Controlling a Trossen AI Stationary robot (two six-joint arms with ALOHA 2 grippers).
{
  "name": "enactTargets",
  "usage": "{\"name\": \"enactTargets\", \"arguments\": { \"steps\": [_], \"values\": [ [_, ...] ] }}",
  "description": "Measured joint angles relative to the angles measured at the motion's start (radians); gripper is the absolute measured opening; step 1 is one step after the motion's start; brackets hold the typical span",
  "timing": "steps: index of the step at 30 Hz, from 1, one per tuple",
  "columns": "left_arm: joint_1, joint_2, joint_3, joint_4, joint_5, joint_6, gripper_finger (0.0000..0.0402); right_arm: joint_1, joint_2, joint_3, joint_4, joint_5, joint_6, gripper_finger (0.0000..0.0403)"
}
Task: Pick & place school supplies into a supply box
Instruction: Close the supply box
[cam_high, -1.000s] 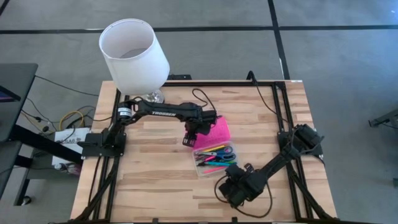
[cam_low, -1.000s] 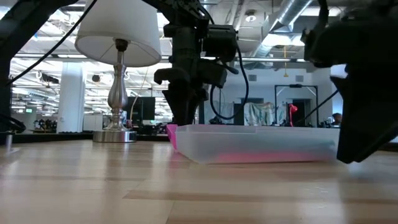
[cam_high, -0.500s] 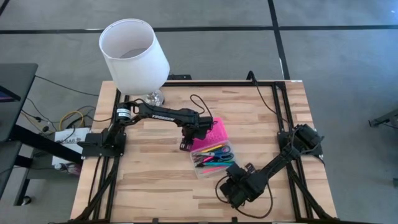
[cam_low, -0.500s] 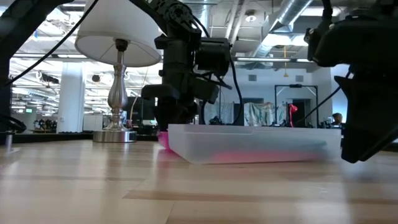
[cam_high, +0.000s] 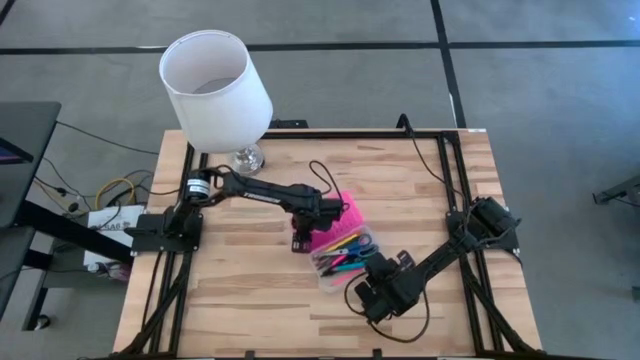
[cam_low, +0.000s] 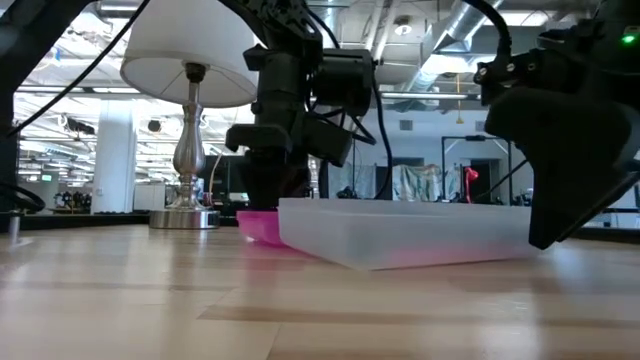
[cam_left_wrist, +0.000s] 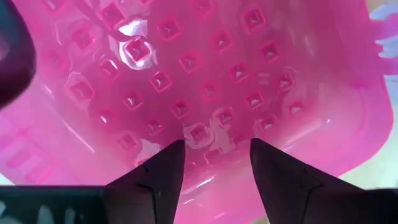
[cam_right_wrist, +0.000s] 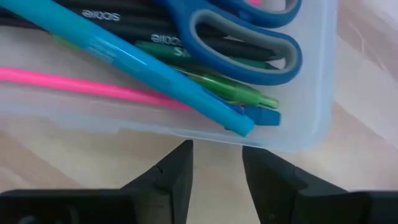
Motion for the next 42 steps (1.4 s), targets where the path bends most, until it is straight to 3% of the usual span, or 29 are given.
{"name": "enactTargets", "arguments": {
  "steps": [24, 31, 35, 39, 42],
  "values": [
    [-0.215, 0.003, -0.002, -0.055, 0.037, -0.268, 0.0178, -0.101, -0.001, 0.000, -0.059, 0.014, -0.184, 0.0134],
    [-0.240, -0.040, -0.008, -0.040, -0.073, -0.273, 0.0178, -0.117, -0.008, 0.001, -0.049, 0.021, -0.209, 0.0134],
    [-0.226, -0.108, -0.004, -0.020, -0.134, -0.224, 0.0178, -0.114, -0.018, 0.001, -0.042, 0.023, -0.211, 0.0134],
    [-0.210, -0.128, -0.004, 0.002, -0.201, -0.048, 0.0178, -0.096, -0.021, 0.001, -0.020, 0.020, -0.245, 0.0134],
    [-0.191, -0.129, -0.014, 0.009, -0.186, 0.066, 0.0178, -0.080, -0.022, 0.001, -0.001, 0.013, -0.277, 0.0134]
  ]
}}
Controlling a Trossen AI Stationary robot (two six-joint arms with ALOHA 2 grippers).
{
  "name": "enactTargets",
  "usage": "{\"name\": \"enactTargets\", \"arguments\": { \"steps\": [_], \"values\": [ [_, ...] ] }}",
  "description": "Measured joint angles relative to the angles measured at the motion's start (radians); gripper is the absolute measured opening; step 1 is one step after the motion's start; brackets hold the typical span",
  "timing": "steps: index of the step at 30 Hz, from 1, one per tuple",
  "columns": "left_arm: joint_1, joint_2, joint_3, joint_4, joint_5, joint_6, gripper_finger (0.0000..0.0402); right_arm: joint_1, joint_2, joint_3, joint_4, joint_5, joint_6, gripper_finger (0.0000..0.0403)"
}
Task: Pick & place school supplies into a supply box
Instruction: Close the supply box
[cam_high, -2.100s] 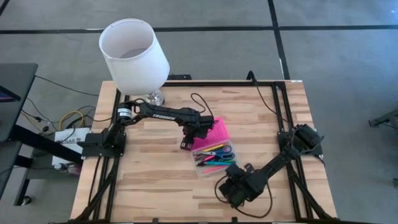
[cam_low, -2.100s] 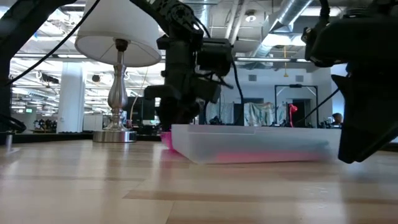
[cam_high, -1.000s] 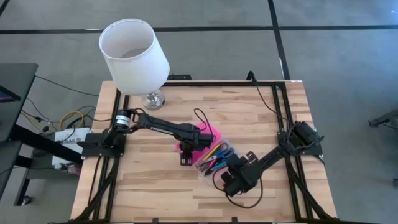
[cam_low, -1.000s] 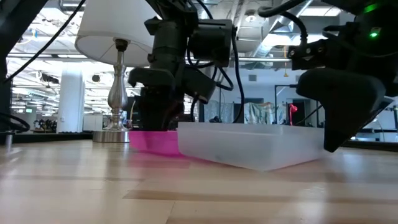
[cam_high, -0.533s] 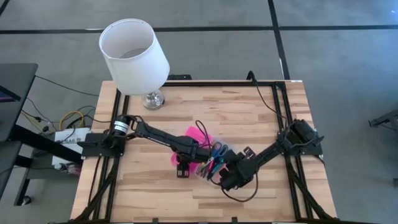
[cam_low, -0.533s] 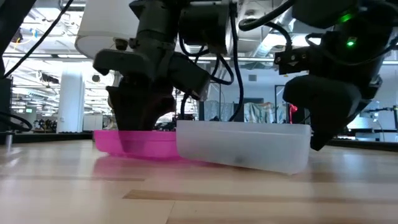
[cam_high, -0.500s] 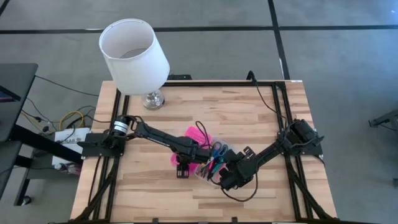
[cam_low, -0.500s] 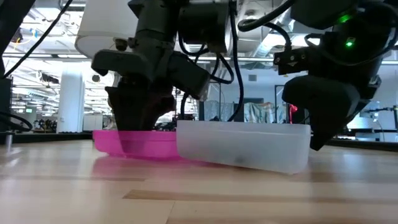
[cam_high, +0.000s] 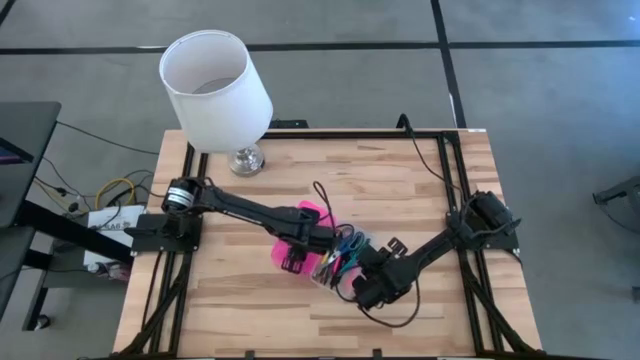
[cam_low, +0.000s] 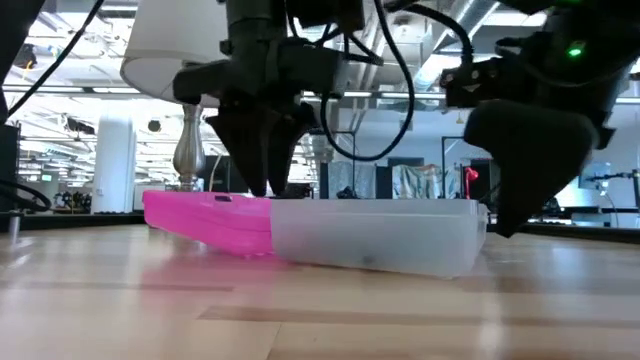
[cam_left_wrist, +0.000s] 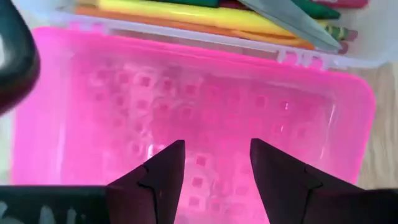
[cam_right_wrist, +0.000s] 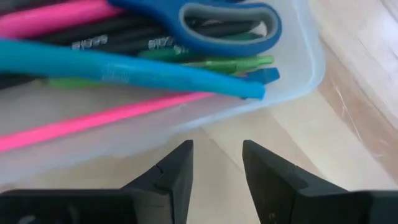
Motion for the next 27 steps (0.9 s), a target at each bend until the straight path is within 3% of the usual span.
{"name": "enactTargets", "arguments": {
  "steps": [14, 27],
  "values": [
    [0.114, -0.007, -0.193, 0.036, 0.115, 0.105, 0.0178, 0.033, 0.000, 0.000, 0.003, 0.022, -0.032, 0.0134],
    [0.054, -0.008, -0.196, 0.059, 0.166, -0.131, 0.0178, -0.070, 0.000, 0.000, 0.041, 0.031, -0.266, 0.0134]
  ]
}}
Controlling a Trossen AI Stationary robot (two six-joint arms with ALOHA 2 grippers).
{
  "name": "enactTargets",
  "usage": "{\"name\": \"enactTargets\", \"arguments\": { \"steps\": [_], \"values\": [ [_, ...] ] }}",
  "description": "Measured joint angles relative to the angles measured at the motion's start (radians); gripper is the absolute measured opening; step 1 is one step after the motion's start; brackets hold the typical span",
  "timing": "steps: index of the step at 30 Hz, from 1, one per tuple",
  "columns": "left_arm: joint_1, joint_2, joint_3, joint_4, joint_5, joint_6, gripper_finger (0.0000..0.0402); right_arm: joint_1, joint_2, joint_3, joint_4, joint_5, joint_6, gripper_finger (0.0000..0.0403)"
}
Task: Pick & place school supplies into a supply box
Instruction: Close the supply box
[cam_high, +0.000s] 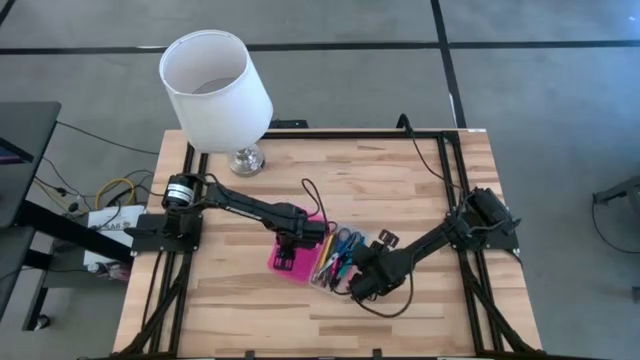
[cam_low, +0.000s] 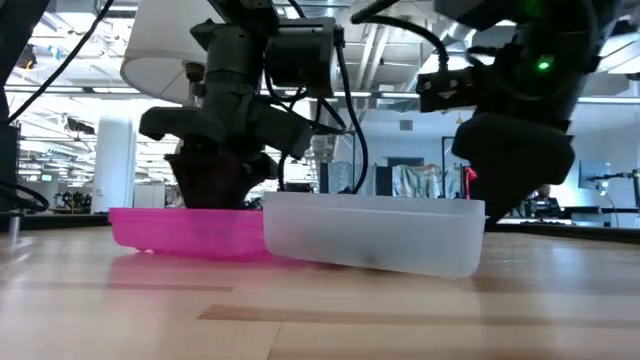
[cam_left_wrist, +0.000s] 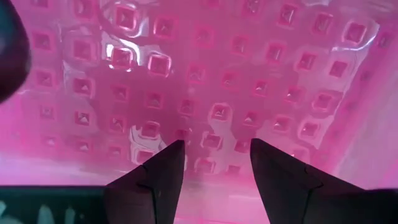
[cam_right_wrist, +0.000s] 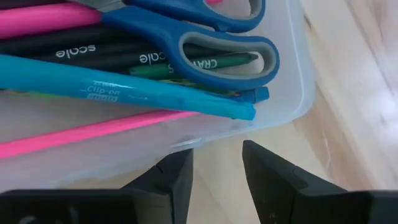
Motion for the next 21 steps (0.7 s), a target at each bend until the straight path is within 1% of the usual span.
{"name": "enactTargets", "arguments": {
  "steps": [6, 13, 16, 21],
  "values": [
    [-0.052, 0.001, -0.002, -0.011, -0.003, -0.092, 0.0178, -0.058, 0.000, -0.001, 0.034, 0.005, -0.144, 0.0134],
    [-0.090, 0.002, -0.002, -0.004, -0.010, -0.200, 0.0178, -0.116, 0.000, -0.001, 0.056, 0.015, -0.263, 0.0133],
    [-0.097, 0.002, -0.003, -0.005, -0.022, -0.229, 0.0178, -0.134, 0.000, -0.002, 0.071, 0.015, -0.292, 0.0125],
    [-0.099, -0.002, -0.003, -0.007, -0.034, -0.257, 0.0178, -0.144, 0.000, -0.002, 0.066, 0.018, -0.288, 0.0108]
  ]
}}
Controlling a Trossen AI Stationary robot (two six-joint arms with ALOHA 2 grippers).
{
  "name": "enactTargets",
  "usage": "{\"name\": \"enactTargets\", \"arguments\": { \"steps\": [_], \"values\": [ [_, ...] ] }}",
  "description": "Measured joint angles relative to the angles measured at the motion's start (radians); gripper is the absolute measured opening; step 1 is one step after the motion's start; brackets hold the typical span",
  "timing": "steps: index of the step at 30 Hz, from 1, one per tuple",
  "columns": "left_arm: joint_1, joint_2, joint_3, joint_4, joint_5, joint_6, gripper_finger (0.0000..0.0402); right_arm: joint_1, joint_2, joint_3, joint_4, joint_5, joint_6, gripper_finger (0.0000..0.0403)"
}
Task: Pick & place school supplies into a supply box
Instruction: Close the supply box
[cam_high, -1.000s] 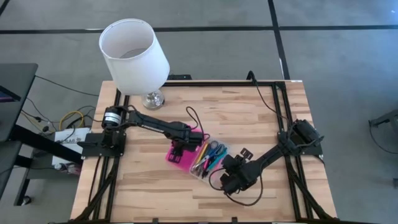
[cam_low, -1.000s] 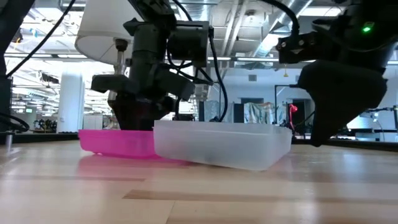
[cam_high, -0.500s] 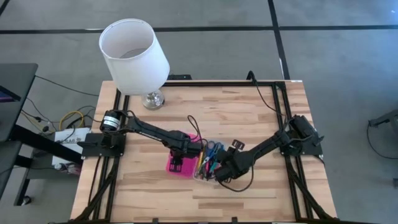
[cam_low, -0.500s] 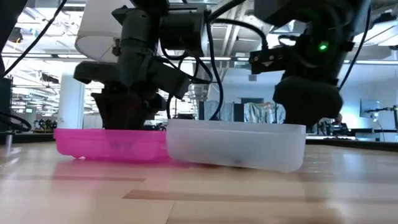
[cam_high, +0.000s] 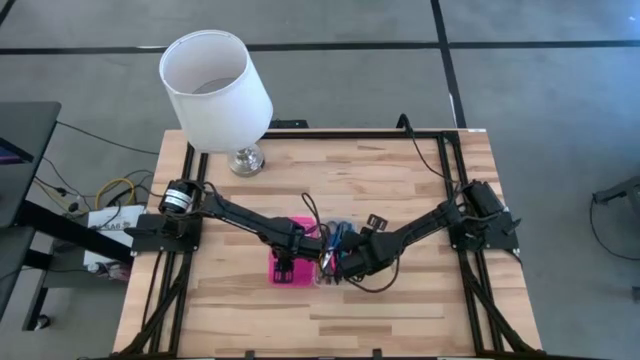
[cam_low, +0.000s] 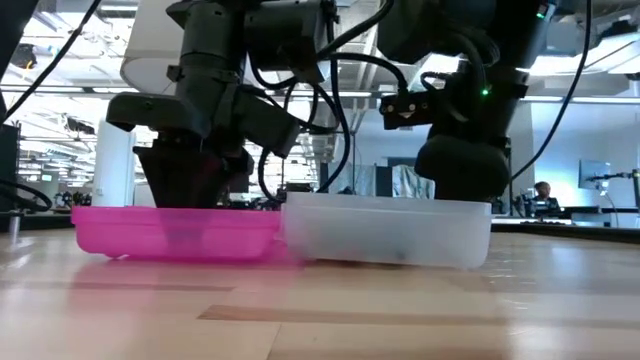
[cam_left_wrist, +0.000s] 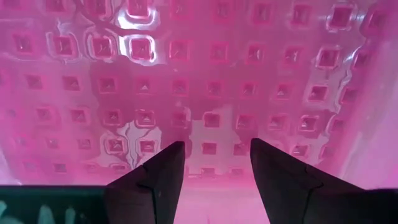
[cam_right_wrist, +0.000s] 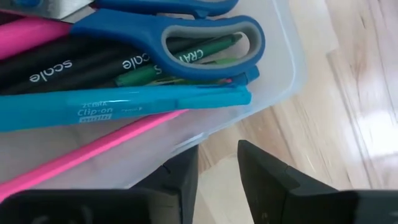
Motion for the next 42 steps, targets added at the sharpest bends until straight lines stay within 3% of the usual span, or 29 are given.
{"name": "enactTargets", "arguments": {
  "steps": [13, 25, 30, 36, 42],
  "values": [
    [0.049, -0.174, 0.001, 0.055, -0.112, 0.082, 0.0178, 0.015, -0.078, 0.002, -0.004, 0.030, 0.024, 0.0103],
    [0.094, -0.329, -0.010, -0.171, -0.212, 0.185, 0.0178, 0.068, -0.154, 0.002, -0.074, 0.013, -0.019, 0.0103],
    [0.094, -0.505, -0.190, -0.096, -0.158, 0.191, 0.0178, 0.114, -0.204, -0.039, -0.026, -0.007, -0.022, 0.0103],
    [0.079, -0.775, -0.447, 0.009, -0.070, 0.099, 0.0178, 0.177, -0.330, -0.190, 0.201, -0.033, 0.010, 0.0103],
    [0.046, -0.965, -0.643, 0.098, -0.047, 0.010, 0.0178, 0.203, -0.489, -0.339, 0.346, -0.032, 0.010, 0.0102]
  ]
}}
